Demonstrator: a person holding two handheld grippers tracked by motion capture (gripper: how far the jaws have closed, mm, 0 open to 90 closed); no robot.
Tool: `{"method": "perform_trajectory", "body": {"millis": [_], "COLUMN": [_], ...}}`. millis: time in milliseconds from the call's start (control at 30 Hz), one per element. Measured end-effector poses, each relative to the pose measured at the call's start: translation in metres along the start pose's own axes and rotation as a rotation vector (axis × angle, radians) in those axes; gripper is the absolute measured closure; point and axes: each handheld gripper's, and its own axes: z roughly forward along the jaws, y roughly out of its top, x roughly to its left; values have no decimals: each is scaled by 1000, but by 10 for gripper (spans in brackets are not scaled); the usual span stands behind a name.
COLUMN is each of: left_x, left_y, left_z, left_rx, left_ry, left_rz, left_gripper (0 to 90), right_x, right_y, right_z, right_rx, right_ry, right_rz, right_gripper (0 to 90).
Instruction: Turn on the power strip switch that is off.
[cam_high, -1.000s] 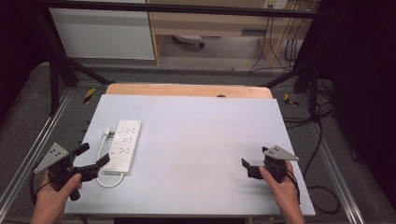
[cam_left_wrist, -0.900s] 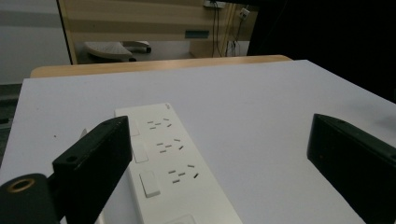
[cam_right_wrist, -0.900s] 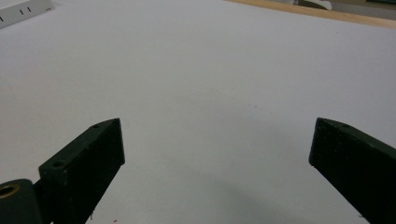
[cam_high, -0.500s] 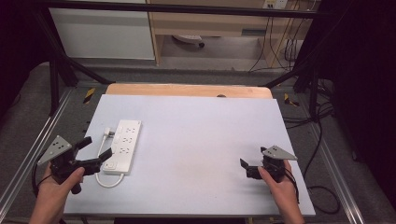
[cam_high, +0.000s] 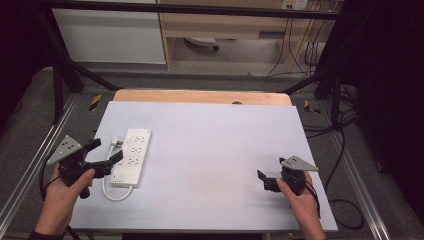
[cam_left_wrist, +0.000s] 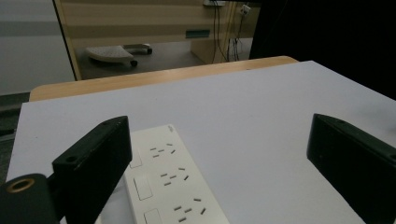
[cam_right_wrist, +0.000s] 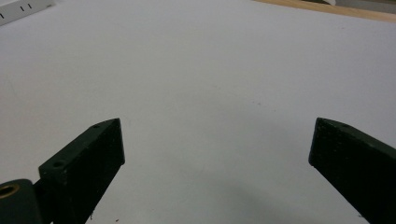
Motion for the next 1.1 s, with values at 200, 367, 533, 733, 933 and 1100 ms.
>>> {"method": "perform_trajectory", "body": {"millis": [200,367,533,733,933,1100], "left_x": [8,13,16,15,16,16], "left_y": [-1,2,5,6,9,9], "left_z": [1,1,4,7,10,15], "left_rx": [6,-1,0,5,13,21], "left_ry": [17,28,25,18,14,13], "left_rz": [-5,-8,-6,-3,9,11], "left_gripper": [70,70,69,69,70,71], "right_x": [0,0,0,-1,-1,-3], "right_y": [0,0,0,0,1,1], "right_z": [0,0,-1,-2,-1,-3], "right_rx": [0,0,1,-7,-8,-13], "right_ry": [-1,4,6,5,2,3], "right_rz": [3,2,9,7,9,21], "right_gripper": [42,44,44,43,43,43]}}
